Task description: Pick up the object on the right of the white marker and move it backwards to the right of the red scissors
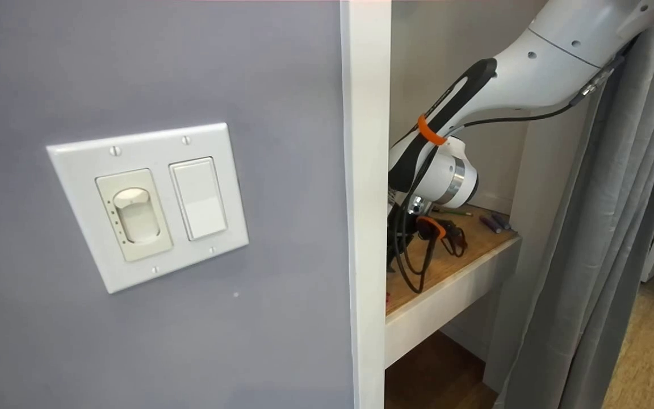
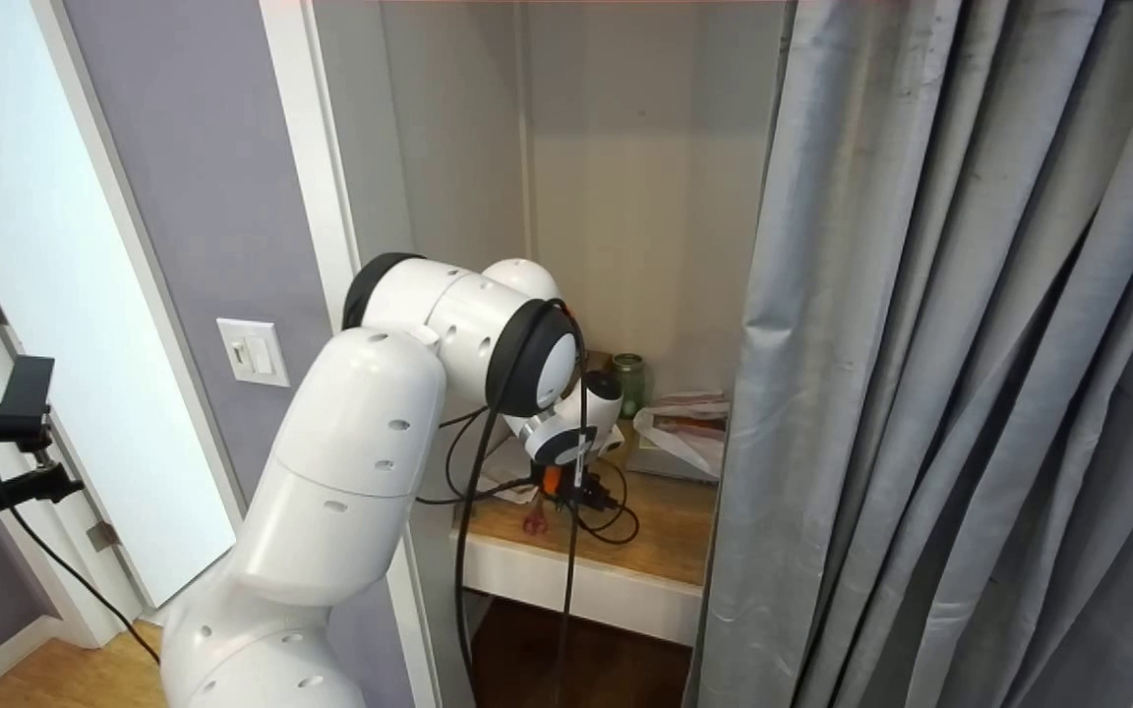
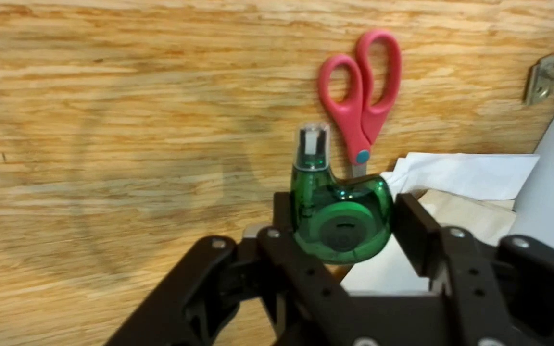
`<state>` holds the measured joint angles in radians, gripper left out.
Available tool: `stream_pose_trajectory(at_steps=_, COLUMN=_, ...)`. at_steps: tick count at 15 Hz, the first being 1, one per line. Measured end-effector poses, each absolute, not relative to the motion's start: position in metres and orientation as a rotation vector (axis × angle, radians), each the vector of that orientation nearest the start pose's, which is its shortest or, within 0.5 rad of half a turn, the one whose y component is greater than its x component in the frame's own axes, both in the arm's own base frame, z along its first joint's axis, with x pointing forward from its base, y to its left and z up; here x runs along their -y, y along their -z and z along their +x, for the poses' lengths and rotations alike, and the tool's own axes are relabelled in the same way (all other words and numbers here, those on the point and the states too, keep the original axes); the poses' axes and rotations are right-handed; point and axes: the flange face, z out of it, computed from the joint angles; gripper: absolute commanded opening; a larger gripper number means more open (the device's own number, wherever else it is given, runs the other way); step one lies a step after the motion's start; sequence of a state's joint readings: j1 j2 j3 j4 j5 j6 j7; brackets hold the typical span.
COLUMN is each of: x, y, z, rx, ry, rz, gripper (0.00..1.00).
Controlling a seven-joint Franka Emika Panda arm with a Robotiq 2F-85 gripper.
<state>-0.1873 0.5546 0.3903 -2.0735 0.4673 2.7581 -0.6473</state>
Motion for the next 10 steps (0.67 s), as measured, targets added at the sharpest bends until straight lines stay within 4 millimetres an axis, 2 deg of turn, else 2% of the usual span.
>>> stream_pose_trajectory(at_steps=6, x=-0.114, y=-0.165, z=0.602, rx=0.471, ry=0.305, rz=-2.704, gripper=0.31)
stream_pose_trajectory(at_steps=10, x=-0.115, y=-0.152, z=0.607, rx=0.452, ry=0.306, rz=-2.711, gripper=0.31)
